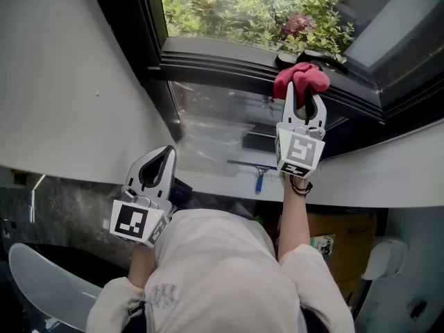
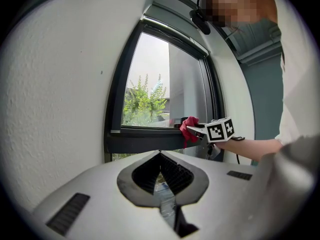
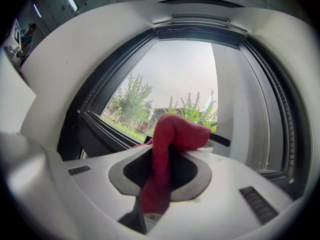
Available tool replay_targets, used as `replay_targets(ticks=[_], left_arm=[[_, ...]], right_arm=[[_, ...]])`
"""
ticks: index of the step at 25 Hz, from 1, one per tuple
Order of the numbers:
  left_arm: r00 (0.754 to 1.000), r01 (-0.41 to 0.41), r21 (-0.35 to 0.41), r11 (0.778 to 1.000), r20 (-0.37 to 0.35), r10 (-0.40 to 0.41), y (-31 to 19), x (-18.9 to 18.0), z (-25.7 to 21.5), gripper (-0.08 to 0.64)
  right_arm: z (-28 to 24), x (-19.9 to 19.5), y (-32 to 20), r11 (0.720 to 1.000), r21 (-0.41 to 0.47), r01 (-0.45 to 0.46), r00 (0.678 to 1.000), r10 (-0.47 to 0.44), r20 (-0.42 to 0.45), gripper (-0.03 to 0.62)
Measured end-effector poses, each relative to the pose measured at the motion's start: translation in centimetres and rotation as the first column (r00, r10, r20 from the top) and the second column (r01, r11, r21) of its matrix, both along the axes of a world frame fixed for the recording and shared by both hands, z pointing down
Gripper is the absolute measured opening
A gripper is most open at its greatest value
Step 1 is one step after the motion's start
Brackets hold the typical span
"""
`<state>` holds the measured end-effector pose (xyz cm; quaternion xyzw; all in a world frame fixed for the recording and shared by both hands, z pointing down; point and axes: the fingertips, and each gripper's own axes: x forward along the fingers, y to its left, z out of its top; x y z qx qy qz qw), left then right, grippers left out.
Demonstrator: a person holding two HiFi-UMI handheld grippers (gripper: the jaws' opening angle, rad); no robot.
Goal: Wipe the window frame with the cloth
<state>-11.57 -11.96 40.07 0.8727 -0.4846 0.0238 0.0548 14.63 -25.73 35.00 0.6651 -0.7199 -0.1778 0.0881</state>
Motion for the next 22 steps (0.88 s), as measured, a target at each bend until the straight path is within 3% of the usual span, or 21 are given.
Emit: replay_targets(ticks=[5,9,13,18,22], left_arm=[[1.0,-0.009,-0.011,1.0,0.003,0.009,0.6,0.1,-0.3,0.009],[1.0,0.002,0.039,0.999,-0.006,-0.002,-0.6,-0.1,-1.2,0.008],[0.999,0.038,0.022,0.999,0.006,-0.038,0.3,-1.4,-0.9,0.009],[0.998,0.066,-0.013,0.998,0.008,-0.066,1.5,-1.9,-0.1,0.009],[0.997,0.071,-0.007,0.997,0.007,-0.071,2.3,-0.8,-0.6,0.008]], right_arm=[[0.5,0.1,0.6,1.0,-0.017,0.01,1.0,-0.01,-0.011,0.087],[-1.8,1.1,0.6,0.999,0.017,0.039,0.998,-0.04,0.045,0.087],[-3.6,0.9,4.7,0.994,0.04,0.102,0.993,-0.105,0.063,0.088],[-2.3,2.2,11.4,0.99,-0.028,0.139,0.988,-0.137,0.066,0.087],[0.5,4.3,17.2,0.984,-0.135,0.116,0.986,-0.097,0.138,0.087]])
